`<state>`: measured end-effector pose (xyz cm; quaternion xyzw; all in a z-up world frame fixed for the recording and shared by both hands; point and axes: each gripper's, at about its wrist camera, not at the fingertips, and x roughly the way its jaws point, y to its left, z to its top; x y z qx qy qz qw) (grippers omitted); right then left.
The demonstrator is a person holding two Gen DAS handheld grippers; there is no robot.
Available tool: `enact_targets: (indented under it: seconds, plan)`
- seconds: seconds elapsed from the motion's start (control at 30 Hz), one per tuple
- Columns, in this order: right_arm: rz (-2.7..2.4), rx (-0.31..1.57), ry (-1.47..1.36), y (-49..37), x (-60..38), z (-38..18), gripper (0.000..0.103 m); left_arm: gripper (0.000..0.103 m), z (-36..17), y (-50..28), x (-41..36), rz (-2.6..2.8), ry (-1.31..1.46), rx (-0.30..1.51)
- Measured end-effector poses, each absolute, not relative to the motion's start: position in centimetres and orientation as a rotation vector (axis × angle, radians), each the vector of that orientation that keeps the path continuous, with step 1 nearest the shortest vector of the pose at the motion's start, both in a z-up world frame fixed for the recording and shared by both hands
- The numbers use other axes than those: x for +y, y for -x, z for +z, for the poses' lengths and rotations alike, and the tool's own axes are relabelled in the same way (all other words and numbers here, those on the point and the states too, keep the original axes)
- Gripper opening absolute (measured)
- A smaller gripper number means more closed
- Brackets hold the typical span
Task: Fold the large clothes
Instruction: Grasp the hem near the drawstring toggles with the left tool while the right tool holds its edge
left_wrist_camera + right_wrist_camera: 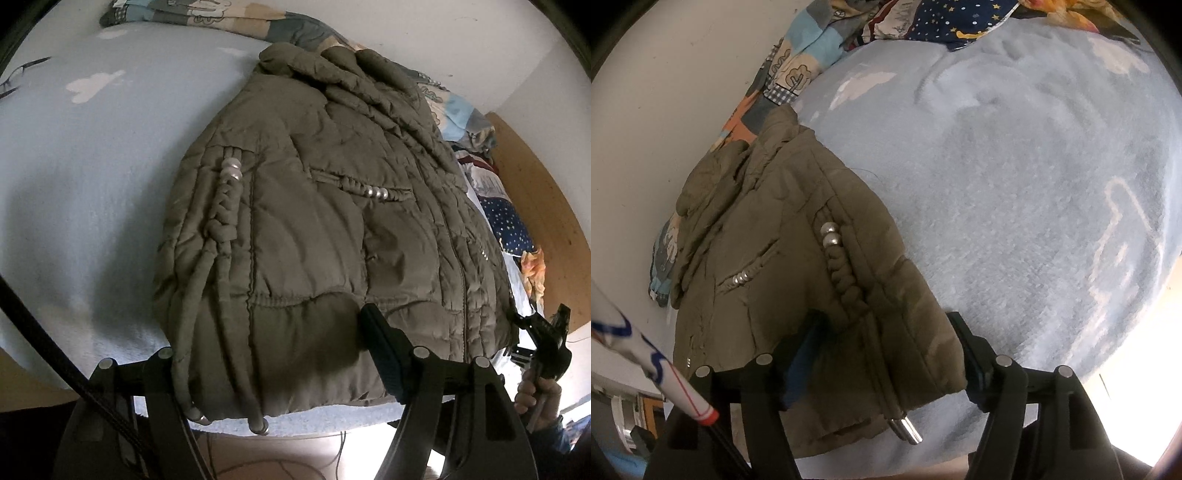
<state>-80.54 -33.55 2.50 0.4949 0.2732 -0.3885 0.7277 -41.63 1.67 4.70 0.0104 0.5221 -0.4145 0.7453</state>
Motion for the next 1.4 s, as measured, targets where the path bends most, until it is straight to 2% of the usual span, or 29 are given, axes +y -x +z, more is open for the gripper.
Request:
enact_targets:
  seconds: [0.03, 0.07, 0.1, 0.13, 0.2, 0.23, 0.53, 0.67, 0.7, 0.8, 0.87, 1.1, 1.17, 1.4]
  plan:
    - [-0.855, 0.603, -1.092, 80.4, -33.5, 2.4, 0.073, 0.07, 4.9, 41.8, 1.7, -0.904, -0.031, 1.132]
    - [-0.844, 0.601, -1.099, 80.3, -33.5, 2.3, 0.067, 0.062, 5.0, 42.0, 1.7, -0.897, -0.041, 1.116]
    - [-0.803, 0.589, -1.108, 80.0, -33.3, 2.4, 0.043, 0.057, 5.4, 42.1, 2.0, -0.89, -0.051, 1.09]
    - [-0.775, 0.581, -1.106, 79.7, -33.2, 2.6, 0.028, 0.055, 5.9, 42.3, 2.2, -0.889, -0.056, 1.061]
    - [-0.73, 0.565, -1.029, 78.9, -32.3, 4.0, 0.02, 0.053, 6.5, 42.7, 2.2, -0.871, -0.085, 1.008]
    - [-0.704, 0.556, -0.992, 78.5, -31.7, 4.7, 0.019, 0.053, 6.6, 42.8, 2.0, -0.864, -0.099, 0.996]
    - [-0.563, 0.548, -1.02, 76.5, -29.3, 4.8, 0.018, 0.053, 6.2, 40.6, 2.6, -0.774, -0.062, 1.031]
    - [-0.572, 0.565, -1.001, 76.2, -29.1, 4.7, 0.017, 0.066, 5.1, 40.5, 2.3, -0.754, -0.061, 1.085]
    - [-0.59, 0.564, -1.011, 76.5, -29.5, 4.6, 0.017, 0.067, 5.1, 40.6, 2.4, -0.755, -0.057, 1.088]
    - [-0.652, 0.582, -1.061, 76.9, -30.4, 3.5, 0.017, 0.066, 5.0, 40.7, 2.3, -0.757, -0.048, 1.082]
    - [-0.655, 0.592, -1.082, 76.8, -30.7, 2.8, 0.018, 0.061, 5.1, 40.9, 2.3, -0.763, -0.053, 1.071]
    - [-0.696, 0.627, -1.081, 75.9, -30.9, 2.2, 0.033, 0.062, 4.9, 41.4, 2.1, -0.741, -0.096, 1.043]
    - [-0.727, 0.656, -1.067, 76.0, -31.1, 2.0, 0.042, 0.067, 4.7, 41.6, 1.9, -0.727, -0.121, 1.03]
    - [-0.714, 0.638, -1.075, 76.3, -31.6, 1.5, 0.043, 0.072, 4.4, 41.7, 2.0, -0.711, -0.123, 1.005]
